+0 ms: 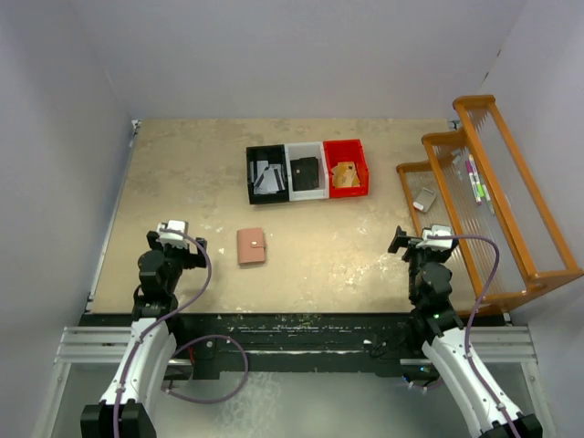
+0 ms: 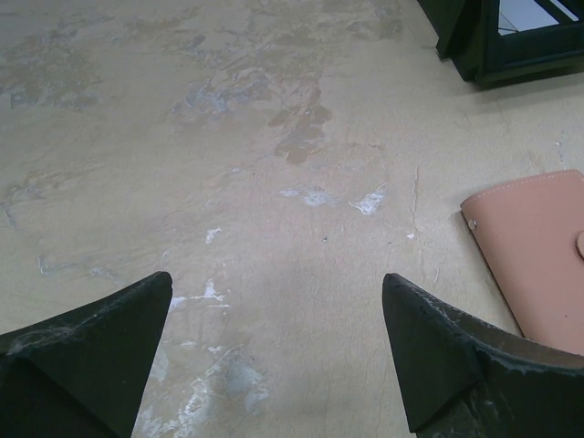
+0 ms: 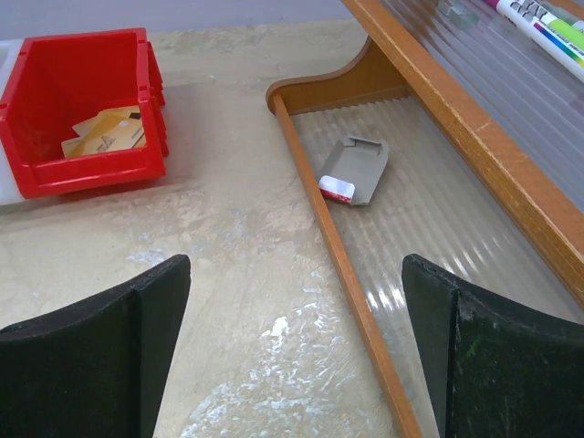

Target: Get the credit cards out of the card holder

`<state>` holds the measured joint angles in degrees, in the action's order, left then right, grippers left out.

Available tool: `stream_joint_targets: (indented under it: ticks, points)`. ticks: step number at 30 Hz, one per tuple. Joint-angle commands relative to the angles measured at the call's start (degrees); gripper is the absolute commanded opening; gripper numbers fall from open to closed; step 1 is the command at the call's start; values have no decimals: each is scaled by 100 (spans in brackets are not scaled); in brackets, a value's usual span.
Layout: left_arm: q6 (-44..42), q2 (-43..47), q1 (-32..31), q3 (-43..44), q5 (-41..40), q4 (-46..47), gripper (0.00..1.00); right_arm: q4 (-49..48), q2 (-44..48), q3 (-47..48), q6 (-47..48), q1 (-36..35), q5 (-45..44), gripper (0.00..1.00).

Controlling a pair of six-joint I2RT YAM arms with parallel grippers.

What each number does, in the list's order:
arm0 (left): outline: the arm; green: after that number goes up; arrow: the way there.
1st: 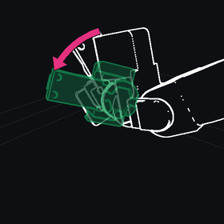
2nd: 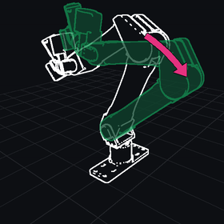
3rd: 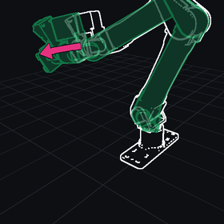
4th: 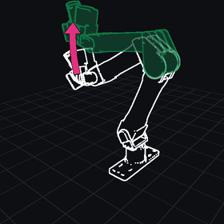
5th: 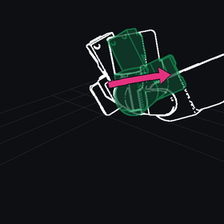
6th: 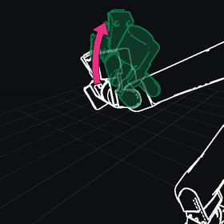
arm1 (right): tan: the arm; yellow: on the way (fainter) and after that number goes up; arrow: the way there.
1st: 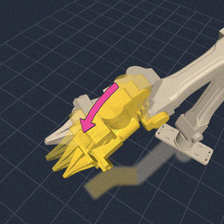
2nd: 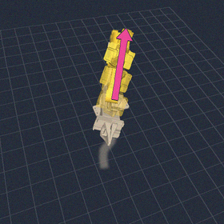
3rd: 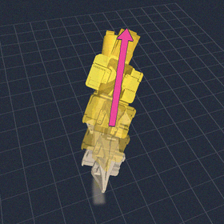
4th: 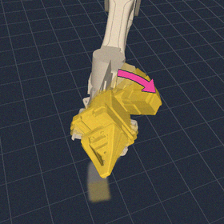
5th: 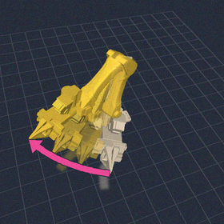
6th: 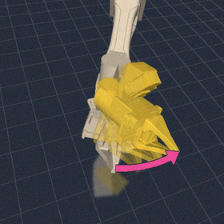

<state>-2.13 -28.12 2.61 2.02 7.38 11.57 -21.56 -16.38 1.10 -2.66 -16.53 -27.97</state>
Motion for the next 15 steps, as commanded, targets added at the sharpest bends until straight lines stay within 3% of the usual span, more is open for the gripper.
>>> stream_joint_targets:
  ticks: [1,11,15]
  points:
    - [-66,52,5,134,121,284,99,-307,24,19,-60,-8,-157,100]
    - [-92,99,3,142,268,288,99,-329,-36,28,-57,-8,-164,100]
    - [-281,-243,7,957,754,-444,99,-9,75,315,-85,-8,-528,100]
